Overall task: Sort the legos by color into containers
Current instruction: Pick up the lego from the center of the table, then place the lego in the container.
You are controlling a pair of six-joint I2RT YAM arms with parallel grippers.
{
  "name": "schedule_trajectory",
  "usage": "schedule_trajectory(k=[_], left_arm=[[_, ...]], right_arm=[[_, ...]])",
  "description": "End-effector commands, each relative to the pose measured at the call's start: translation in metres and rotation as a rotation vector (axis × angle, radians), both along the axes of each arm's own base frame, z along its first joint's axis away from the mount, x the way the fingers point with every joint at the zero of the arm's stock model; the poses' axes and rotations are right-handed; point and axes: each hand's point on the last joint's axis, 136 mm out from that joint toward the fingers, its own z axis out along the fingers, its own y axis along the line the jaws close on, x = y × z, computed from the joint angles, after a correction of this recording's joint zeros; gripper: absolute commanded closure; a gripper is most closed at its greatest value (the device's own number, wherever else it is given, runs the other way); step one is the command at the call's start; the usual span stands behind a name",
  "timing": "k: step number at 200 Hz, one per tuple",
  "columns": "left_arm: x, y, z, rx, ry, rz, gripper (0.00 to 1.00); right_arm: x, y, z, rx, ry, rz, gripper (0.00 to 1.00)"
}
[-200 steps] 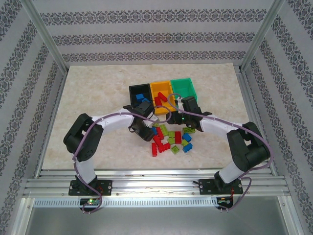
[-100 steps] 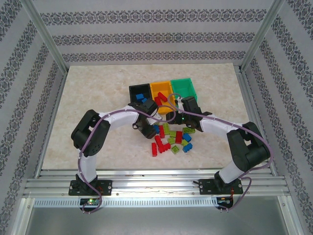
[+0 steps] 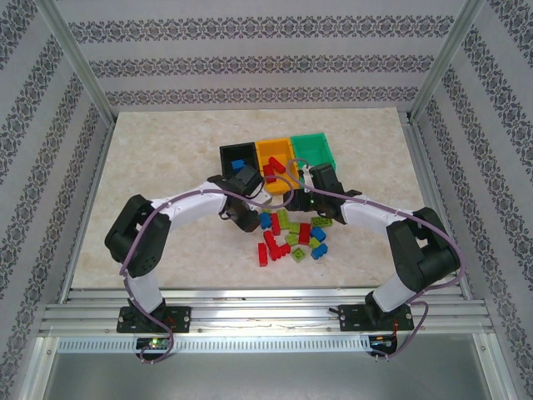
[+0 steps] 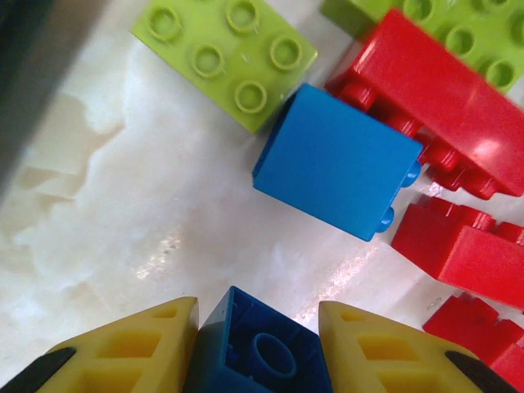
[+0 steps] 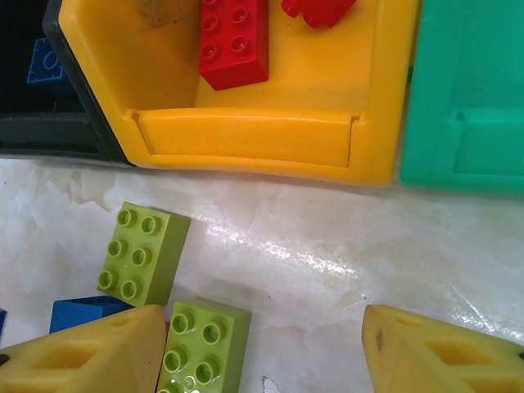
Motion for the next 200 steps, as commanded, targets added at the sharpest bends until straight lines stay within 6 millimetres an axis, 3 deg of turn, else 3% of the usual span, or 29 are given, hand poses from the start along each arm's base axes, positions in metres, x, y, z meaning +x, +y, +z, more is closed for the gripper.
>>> schedule_trajectory(k=[1, 44, 77, 128, 166, 200], left_arm=[[0.022, 0.007, 0.032, -0.052, -0.061, 0.100, 0.73], [0.070, 0.028, 0.072, -0.140, -0.134, 0.293, 0.73], [0.107, 0.054, 0.083, -0.018, -0.193, 0.436, 0.73], [0.156, 0.064, 0.078, -0.015, -0.173, 0.565, 0.71], [0.173, 0.064, 0.072, -0.007, -0.158, 0.597, 0.68], [0.184, 0.076, 0.072, 0.068, -0.193, 0.631, 0.63]], right_arm=[[0.002, 0.001, 0.003, 0.015, -0.008, 0.000, 0.35], [0.003, 0.001, 0.002, 0.017, -0.009, 0.000, 0.35], [0.003, 0.000, 0.000, 0.009, -0.006, 0.001, 0.35], [0.004, -0.001, -0.001, -0.001, -0.008, -0.001, 0.35], [0.006, 0.000, -0.003, -0.007, -0.005, 0.000, 0.35], [0.006, 0.000, -0.004, -0.010, 0.000, 0.003, 0.35]])
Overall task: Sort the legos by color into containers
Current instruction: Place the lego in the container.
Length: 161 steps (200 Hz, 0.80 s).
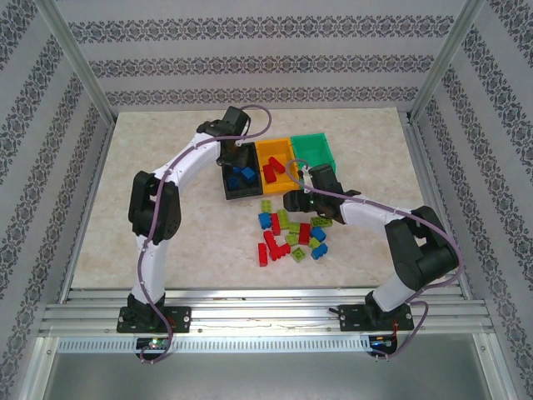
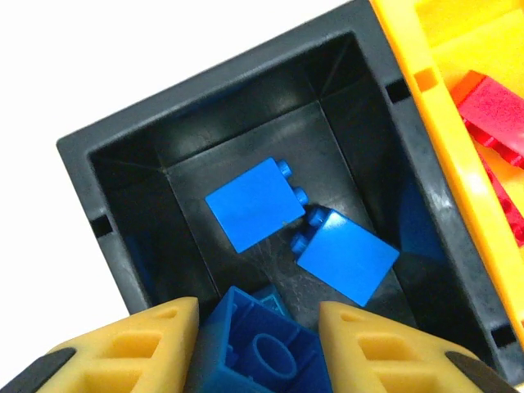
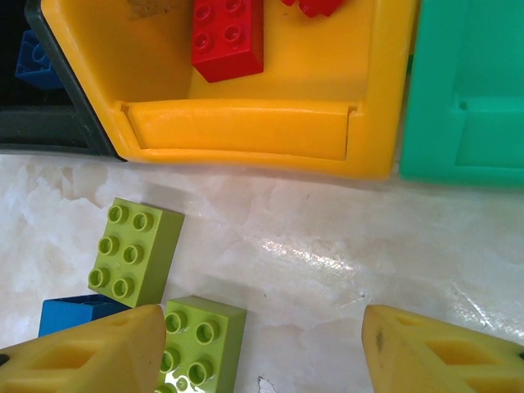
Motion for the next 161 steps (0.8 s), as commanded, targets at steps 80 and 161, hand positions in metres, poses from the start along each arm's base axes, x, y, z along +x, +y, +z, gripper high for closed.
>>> schedule_trajectory(k=[80, 161], left_arm=[[-0.017, 0.000, 0.030, -0.014, -0.025, 0.014, 0.42], [-0.083, -0.048, 0.032, -0.352, -0.043, -0.092, 0.42]], right_arm=[[0.006, 0.002, 0.000, -0.004, -0.008, 0.005, 0.35], [0.004, 0.007, -0.001, 0.000, -0.007, 0.017, 0.34]])
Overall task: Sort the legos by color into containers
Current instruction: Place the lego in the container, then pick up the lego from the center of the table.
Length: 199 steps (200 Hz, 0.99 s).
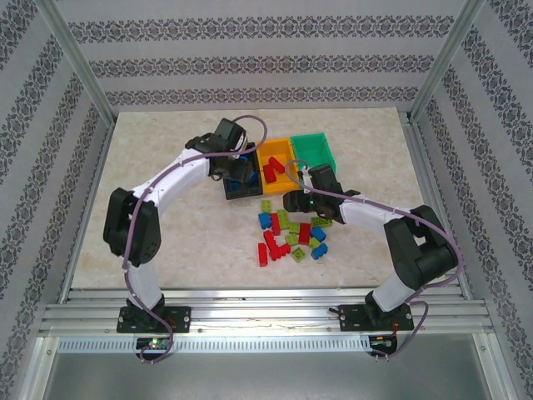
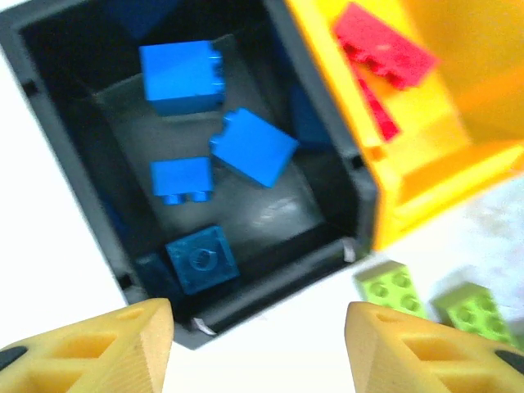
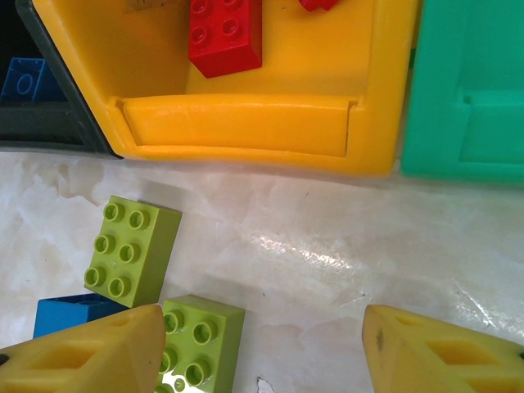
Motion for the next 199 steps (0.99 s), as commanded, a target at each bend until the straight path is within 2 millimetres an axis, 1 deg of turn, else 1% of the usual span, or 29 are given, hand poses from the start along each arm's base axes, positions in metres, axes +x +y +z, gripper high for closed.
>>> schedule_trajectory(k=[1, 29, 52, 70, 100, 127, 152, 169, 199], left_arm=[[-0.011, -0.026, 0.006, -0.184, -0.019, -0.024, 0.43], [-0.028, -0.043, -0.003, -0.325, 0.025, -0.041, 0.46], [-0.040, -0.049, -0.009, -0.369, 0.009, -0.058, 0.46], [-0.052, -0.056, -0.015, -0.386, 0.019, -0.083, 0.46], [-0.078, -0.072, -0.036, -0.351, 0.082, -0.156, 0.46], [-0.096, -0.085, -0.057, -0.321, 0.146, -0.233, 0.42], [-0.101, -0.098, -0.067, -0.318, 0.177, -0.247, 0.40], [-0.103, -0.102, -0.072, -0.278, 0.188, -0.256, 0.40], [-0.104, -0.092, -0.084, -0.186, 0.206, -0.217, 0.40]], right_arm=[[0.005, 0.007, 0.002, 0.004, -0.014, 0.016, 0.35], [0.004, 0.009, 0.004, 0.007, -0.017, 0.020, 0.34], [0.005, 0.007, 0.001, -0.008, -0.014, 0.018, 0.34], [0.005, 0.007, 0.002, -0.007, -0.017, 0.018, 0.34], [0.005, 0.006, 0.002, -0.013, -0.018, 0.016, 0.34], [0.005, 0.006, 0.004, -0.006, -0.025, 0.015, 0.34], [0.005, 0.006, 0.003, -0.006, -0.018, 0.016, 0.35], [0.005, 0.006, 0.003, -0.002, -0.022, 0.014, 0.34], [0.005, 0.006, 0.001, -0.008, -0.015, 0.015, 0.34]])
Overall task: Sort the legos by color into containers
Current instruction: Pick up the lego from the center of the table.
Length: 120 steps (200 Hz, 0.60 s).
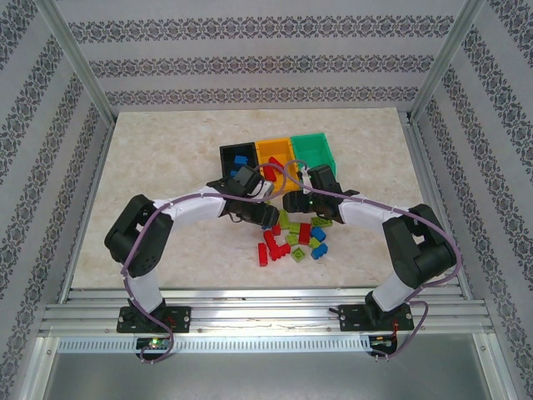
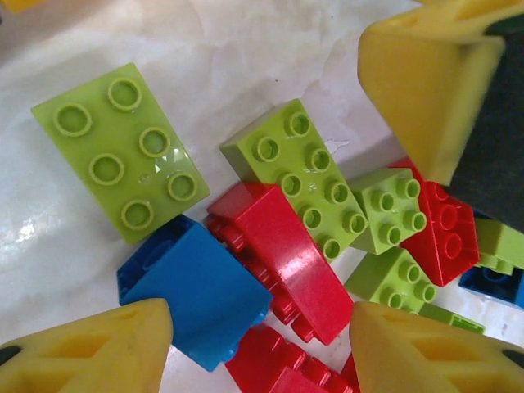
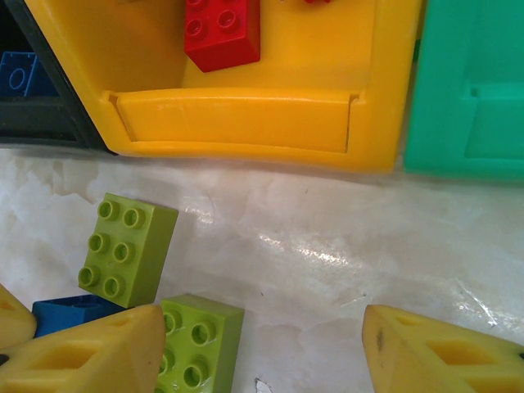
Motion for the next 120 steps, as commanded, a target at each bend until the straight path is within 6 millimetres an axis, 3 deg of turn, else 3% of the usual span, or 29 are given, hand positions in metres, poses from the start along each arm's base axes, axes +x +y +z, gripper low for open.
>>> schedule_trajectory(k=[1, 32, 70, 98, 120], left_arm=[[-0.001, 0.006, -0.004, 0.078, -0.007, -0.001, 0.40], [0.000, 0.022, -0.009, 0.154, -0.021, 0.044, 0.39], [0.005, 0.023, -0.006, 0.164, -0.053, 0.089, 0.34], [0.004, 0.015, -0.015, 0.193, -0.026, 0.091, 0.34], [0.004, 0.023, -0.024, 0.278, -0.001, 0.128, 0.34]], right_arm=[[0.006, 0.005, 0.005, -0.003, -0.024, 0.013, 0.35], [0.006, 0.004, 0.005, -0.004, -0.024, 0.010, 0.34], [0.005, 0.006, 0.005, 0.005, -0.023, 0.014, 0.34], [0.005, 0.007, 0.006, 0.009, -0.023, 0.016, 0.34], [0.006, 0.006, 0.005, 0.001, -0.024, 0.012, 0.34]])
